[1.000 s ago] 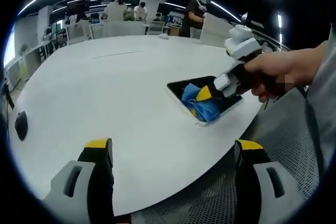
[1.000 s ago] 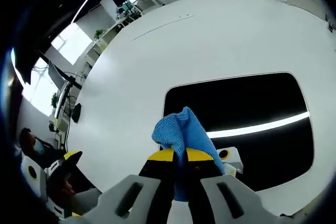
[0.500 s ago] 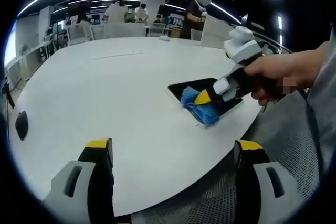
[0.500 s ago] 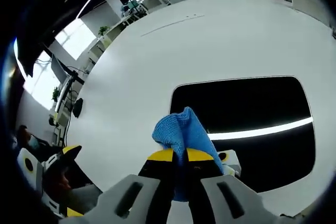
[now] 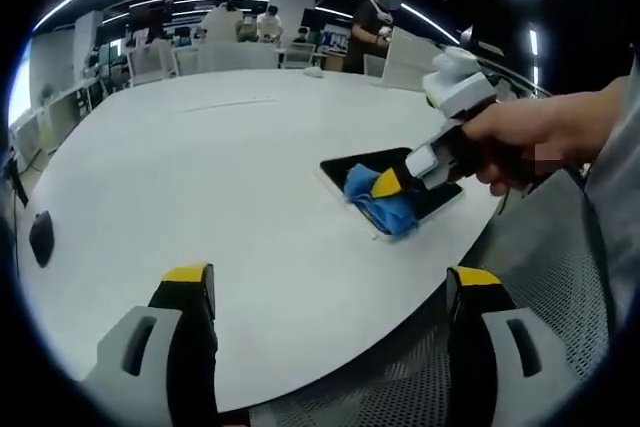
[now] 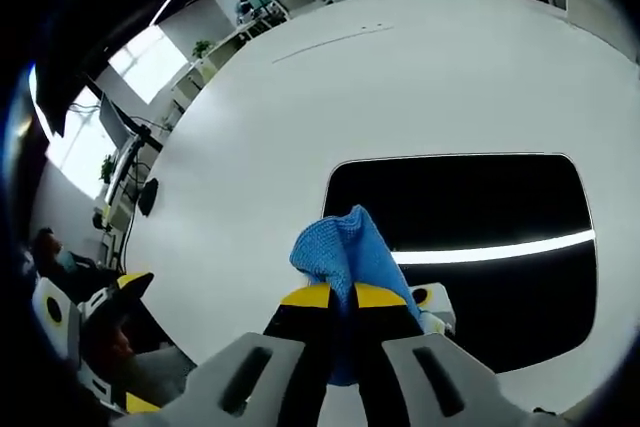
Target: Wipe the mirror surface with the cleaning cloth until all visible marks leave the cleaned area.
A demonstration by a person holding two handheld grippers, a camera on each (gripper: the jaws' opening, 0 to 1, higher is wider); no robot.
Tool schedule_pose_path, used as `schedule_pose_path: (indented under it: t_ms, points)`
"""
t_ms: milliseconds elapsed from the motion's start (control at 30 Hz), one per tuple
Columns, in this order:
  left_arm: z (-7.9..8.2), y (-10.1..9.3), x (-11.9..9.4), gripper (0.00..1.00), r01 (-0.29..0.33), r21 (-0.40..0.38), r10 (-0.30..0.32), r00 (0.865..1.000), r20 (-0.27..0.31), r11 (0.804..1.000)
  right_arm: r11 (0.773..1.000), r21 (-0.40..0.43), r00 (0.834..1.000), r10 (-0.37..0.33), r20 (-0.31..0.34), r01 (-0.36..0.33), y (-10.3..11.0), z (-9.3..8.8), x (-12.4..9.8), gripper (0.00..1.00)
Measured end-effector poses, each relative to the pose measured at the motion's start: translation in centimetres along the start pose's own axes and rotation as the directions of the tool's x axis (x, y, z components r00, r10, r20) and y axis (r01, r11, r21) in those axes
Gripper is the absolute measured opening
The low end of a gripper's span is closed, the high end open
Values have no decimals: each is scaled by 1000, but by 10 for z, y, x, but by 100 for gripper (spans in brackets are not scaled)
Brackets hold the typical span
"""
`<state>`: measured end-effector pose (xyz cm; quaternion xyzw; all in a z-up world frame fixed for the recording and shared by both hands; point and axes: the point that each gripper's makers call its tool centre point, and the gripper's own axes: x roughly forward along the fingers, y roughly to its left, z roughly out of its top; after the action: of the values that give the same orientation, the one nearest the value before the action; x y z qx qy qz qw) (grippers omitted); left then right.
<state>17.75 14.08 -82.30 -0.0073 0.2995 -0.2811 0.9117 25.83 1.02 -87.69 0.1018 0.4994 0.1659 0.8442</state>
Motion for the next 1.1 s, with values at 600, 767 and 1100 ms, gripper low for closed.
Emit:
schedule_pose_path:
  t_ms: [600, 767, 1100]
  points:
    - [1, 0, 0, 97, 1, -7, -1, 1000, 4, 1000, 999, -16, 1000, -27, 13, 28, -3, 33, 16, 1]
    - [0, 1, 0, 97, 4, -11, -4, 1000, 4, 1000, 999, -28, 1000, -27, 10, 27, -6, 40, 22, 1]
    - [3, 2, 0, 97, -1, -41, 2, 1000, 21, 999, 998, -50, 1000, -25, 8, 26, -9, 53, 29, 1]
